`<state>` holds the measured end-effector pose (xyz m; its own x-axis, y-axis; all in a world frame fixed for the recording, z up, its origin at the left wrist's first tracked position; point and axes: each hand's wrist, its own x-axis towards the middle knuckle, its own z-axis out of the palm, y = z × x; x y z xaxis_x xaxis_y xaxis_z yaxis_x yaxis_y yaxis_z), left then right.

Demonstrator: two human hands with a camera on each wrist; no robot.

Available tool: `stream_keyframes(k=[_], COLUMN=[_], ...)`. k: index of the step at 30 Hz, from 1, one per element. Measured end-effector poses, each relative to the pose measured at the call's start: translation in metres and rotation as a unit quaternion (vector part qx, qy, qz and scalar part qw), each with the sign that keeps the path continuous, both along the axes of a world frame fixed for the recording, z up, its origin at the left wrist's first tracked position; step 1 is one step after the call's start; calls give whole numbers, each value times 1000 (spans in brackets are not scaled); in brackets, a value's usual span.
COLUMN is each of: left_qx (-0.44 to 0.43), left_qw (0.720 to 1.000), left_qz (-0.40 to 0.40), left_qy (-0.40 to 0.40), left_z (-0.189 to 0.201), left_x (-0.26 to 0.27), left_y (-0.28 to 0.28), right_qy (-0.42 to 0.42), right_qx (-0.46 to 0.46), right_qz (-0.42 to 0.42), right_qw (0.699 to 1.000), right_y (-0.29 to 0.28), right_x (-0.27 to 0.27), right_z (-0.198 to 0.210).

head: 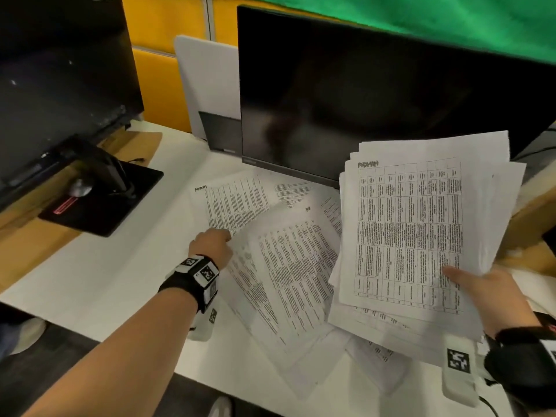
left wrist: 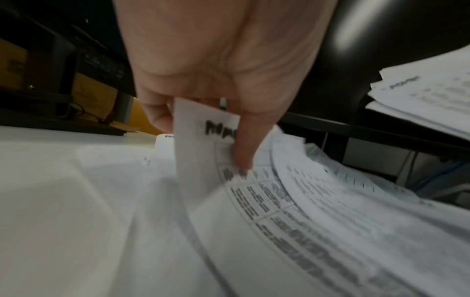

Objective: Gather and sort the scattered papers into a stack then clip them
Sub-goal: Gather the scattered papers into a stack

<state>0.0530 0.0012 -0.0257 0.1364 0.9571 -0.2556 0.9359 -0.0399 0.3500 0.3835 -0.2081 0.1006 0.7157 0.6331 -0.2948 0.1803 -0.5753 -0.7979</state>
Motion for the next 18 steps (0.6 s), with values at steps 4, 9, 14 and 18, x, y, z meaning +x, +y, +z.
stream_keyframes(k=[4, 9, 14, 18], left_qx=[2, -241, -139, -220], left_qw=[971, 967, 925, 884], left_qz=[65, 33, 184, 209], left_qy=[-232, -73, -302, -354], left_z=[13, 5, 7, -4], left_x=[5, 7, 17, 42], left_y=[13, 10, 15, -5], right_qy=[2, 4, 14, -1], right_qx=[0, -10, -16, -26], right_qz=[-9, -27, -41, -27], right_qw=[1000, 1000, 999, 999], right_y=[-2, -6, -8, -8], right_x=[5, 8, 9, 9], right_z=[1, -6, -13, -15])
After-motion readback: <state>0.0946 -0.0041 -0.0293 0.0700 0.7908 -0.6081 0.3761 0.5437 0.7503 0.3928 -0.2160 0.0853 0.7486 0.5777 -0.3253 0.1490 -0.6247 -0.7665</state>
